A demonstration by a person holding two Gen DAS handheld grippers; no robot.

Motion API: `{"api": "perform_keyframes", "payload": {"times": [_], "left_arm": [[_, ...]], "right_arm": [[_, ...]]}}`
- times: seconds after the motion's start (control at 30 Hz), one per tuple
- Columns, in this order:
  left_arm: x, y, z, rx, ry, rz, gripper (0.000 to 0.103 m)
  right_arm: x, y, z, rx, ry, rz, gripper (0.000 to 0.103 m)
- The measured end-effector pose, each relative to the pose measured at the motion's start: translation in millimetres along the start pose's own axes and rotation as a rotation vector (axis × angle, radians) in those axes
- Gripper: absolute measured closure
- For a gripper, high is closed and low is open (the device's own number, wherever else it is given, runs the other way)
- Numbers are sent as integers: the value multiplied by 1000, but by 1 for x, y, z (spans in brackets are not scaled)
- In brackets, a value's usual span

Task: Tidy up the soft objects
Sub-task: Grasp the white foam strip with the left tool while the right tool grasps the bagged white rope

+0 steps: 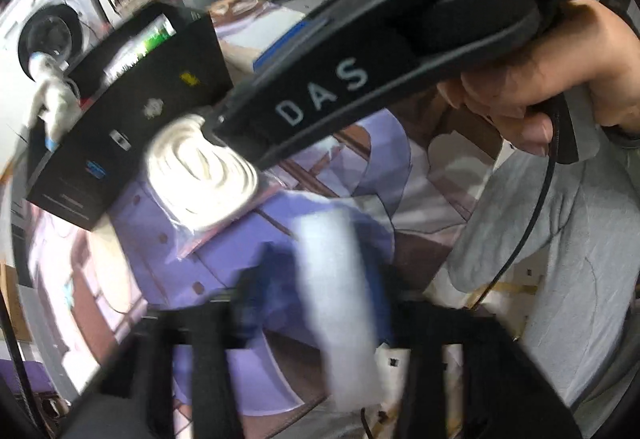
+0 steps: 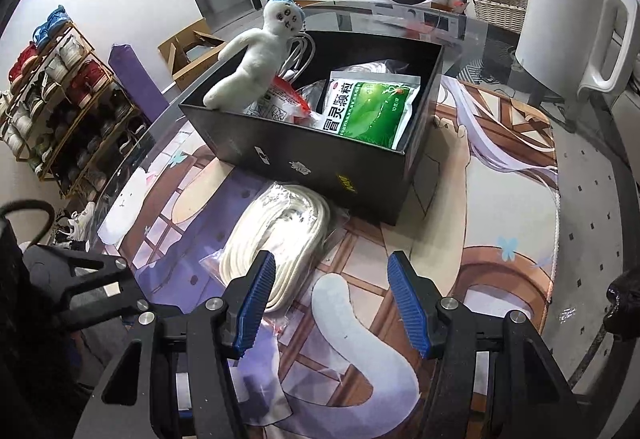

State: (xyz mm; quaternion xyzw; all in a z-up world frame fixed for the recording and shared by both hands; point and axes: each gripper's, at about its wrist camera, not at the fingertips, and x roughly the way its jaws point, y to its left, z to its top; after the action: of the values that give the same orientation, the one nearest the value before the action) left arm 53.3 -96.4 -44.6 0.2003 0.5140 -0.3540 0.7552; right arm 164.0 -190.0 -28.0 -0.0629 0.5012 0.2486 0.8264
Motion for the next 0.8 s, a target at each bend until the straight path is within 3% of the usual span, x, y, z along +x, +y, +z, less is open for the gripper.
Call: {"api": "perform_keyframes", "payload": {"times": [0.2,0.43,0.53,0.67,0.8], "left_arm": [[-1,17,1,-32,21,56,83],[-10,77,-6,-196,61,116,83],[-12,104,-10,-294,54,178,82],[-14,118,-13,-364,35,236,82],[-13,117,-17,-359,23,273,82]], "right_arm": [[2,3,0,-5,5,2,43],[7,12,5,-7,12,11,42],[15,17,7,10,32,18,25],[28,22,11,46,66,53,23],[40,34,15,21,78,28,19]]}}
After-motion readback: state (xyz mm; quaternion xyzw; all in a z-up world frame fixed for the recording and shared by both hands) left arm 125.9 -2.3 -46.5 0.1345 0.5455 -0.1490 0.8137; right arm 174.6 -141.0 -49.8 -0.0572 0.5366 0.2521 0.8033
